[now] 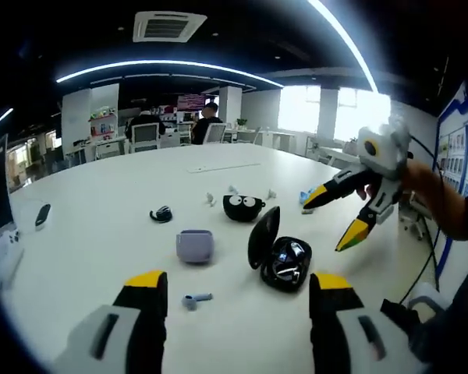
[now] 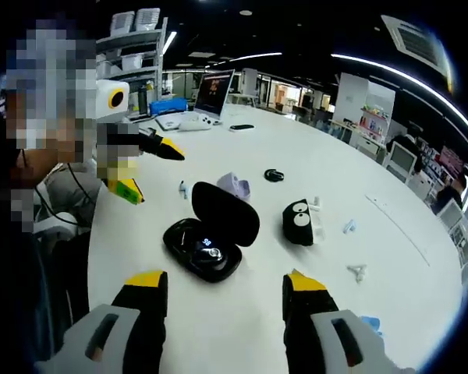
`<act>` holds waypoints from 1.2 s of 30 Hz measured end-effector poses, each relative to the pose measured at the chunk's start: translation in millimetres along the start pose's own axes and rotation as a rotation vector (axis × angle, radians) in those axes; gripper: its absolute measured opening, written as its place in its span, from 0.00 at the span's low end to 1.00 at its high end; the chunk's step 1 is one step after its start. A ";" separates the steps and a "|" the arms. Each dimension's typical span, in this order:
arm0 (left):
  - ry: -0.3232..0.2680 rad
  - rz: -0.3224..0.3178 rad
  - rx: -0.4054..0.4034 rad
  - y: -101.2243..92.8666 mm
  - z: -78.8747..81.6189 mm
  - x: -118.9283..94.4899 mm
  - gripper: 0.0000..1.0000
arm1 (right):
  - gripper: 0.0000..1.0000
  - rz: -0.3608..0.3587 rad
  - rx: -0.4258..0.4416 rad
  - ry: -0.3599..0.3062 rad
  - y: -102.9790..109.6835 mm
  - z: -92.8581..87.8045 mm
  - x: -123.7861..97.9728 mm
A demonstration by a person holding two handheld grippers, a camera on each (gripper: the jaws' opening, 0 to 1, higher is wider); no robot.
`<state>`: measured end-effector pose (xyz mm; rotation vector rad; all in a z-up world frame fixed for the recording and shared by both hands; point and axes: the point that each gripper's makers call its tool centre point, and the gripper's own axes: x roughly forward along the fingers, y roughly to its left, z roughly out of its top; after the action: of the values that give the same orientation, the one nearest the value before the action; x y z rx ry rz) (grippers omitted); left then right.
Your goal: Pick up the earbuds from the table and place the earbuds into the earbud case
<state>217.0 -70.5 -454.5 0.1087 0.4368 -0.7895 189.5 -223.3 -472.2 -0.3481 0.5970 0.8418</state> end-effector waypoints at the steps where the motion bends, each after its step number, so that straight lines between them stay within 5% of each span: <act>1: 0.000 0.009 -0.003 3.7 -1.0 -5.0 0.75 | 0.59 -0.002 -0.003 0.000 0.1 0.0 -1.9; 10: 0.001 0.095 -0.033 47.8 -9.1 -42.2 0.76 | 0.60 -0.023 -0.007 0.006 -5.5 -2.0 -13.7; 15: -0.013 0.110 -0.037 53.9 -7.3 -51.9 0.76 | 0.61 -0.049 -0.005 0.016 -12.9 -1.0 -18.0; 25: -0.010 0.090 -0.045 56.8 -8.6 -50.7 0.76 | 0.61 -0.058 -0.007 0.019 -16.7 2.8 -18.8; 36: -0.014 0.003 0.016 67.0 12.8 -30.9 0.75 | 0.62 -0.075 0.017 0.016 -23.3 -1.5 -25.4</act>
<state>249.6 -6.1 -434.5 0.1191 0.4174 -0.7908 194.0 -253.6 -456.4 -0.3604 0.6023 0.7619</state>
